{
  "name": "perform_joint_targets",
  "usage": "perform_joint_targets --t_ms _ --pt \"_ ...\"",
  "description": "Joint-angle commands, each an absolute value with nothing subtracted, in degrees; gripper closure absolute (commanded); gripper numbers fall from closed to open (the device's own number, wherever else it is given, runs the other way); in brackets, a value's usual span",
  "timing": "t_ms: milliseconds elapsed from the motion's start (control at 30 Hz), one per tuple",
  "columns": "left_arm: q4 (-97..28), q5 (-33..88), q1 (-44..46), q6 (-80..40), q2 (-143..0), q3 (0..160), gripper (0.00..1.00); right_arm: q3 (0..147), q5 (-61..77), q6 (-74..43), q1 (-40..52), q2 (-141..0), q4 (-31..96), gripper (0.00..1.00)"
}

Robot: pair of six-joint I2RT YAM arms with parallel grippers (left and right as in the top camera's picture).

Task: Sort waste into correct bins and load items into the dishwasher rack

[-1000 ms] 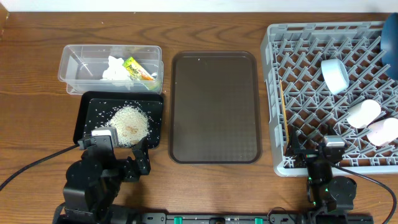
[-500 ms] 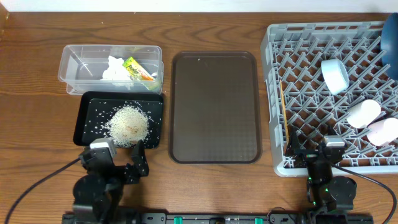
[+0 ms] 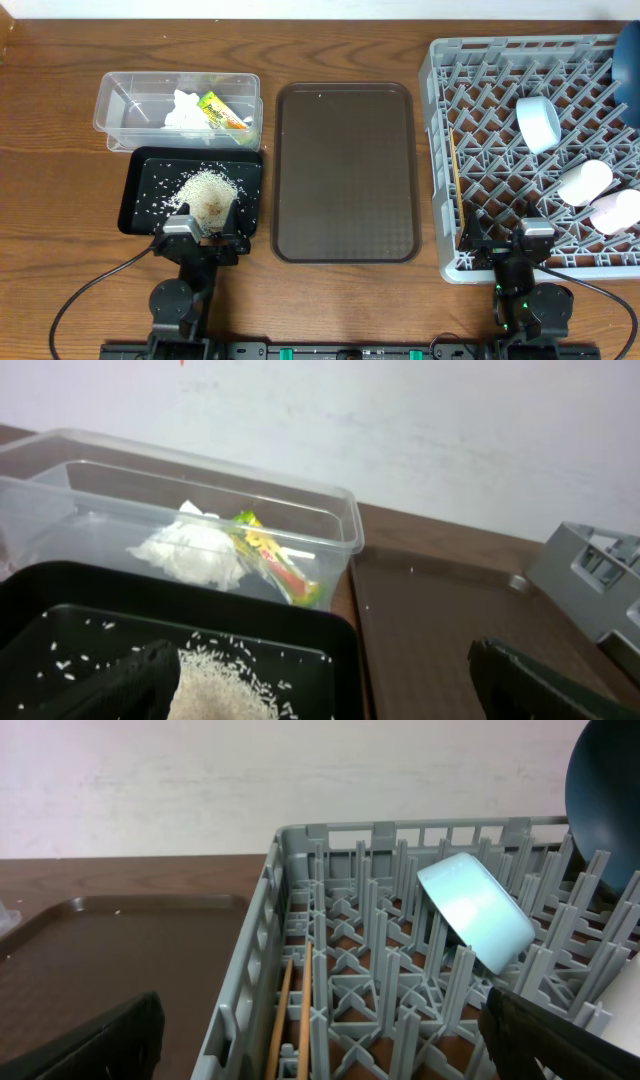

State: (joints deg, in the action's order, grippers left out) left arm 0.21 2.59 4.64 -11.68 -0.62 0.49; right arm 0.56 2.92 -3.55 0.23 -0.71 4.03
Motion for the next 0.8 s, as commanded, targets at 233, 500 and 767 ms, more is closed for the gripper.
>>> perform_joint_targets --t_ms 233,500,767 --pt "-3.77 3.81 4.4 -10.11 -0.34 0.25 0.05 0.32 2.35 -3.09 1.15 -0.36 4.08 0.01" --pt "-3.75 3.81 4.4 -10.11 -0.4 0.25 0.05 0.32 2.35 -3.11 1.15 -0.36 4.08 0.01" --pt "-3.75 3.81 4.4 -10.11 -0.4 0.25 0.05 0.32 2.35 -3.09 1.15 -0.36 4.08 0.01"
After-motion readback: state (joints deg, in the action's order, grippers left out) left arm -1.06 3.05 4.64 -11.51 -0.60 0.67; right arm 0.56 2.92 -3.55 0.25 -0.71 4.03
